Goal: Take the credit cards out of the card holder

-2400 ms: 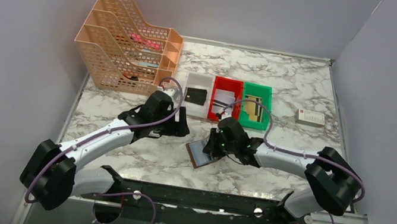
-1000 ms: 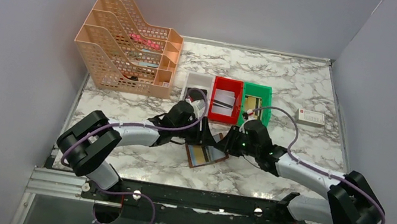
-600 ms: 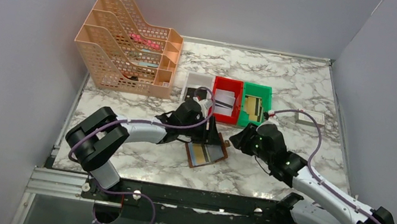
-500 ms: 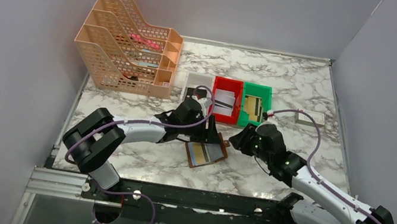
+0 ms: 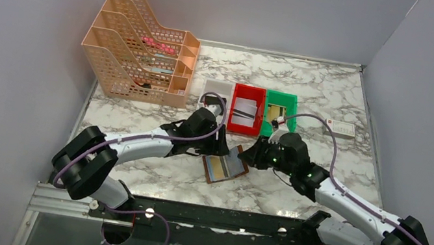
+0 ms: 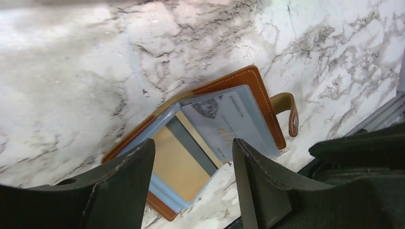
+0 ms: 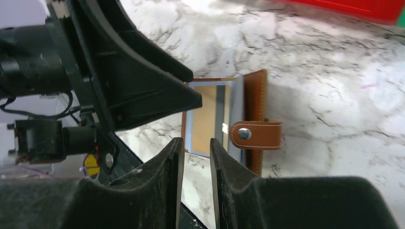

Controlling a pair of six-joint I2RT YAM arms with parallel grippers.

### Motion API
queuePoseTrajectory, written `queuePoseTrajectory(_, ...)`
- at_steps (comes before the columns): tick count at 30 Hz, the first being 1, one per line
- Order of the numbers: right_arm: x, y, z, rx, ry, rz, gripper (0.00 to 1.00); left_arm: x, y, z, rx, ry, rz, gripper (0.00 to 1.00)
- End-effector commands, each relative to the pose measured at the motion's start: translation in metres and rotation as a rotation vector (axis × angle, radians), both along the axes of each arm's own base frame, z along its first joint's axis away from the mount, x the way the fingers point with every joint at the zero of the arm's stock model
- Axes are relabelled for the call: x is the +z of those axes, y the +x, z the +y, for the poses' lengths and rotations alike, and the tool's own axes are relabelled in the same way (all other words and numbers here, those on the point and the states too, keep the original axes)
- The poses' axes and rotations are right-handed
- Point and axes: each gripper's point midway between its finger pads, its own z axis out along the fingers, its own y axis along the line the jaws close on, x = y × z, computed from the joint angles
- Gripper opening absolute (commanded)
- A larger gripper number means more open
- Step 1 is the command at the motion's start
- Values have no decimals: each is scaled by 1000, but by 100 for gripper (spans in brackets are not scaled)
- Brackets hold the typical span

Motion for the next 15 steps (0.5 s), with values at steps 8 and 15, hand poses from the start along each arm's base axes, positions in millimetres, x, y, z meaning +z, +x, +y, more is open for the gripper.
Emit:
queuePoseTrajectory(8, -11, -21, 41, 322, 17, 57, 30, 6, 4, 37, 129, 99, -60, 60)
queuePoseTrajectory(15, -42, -12, 41, 322, -100, 126, 32, -1, -5, 31, 75, 81, -24, 59)
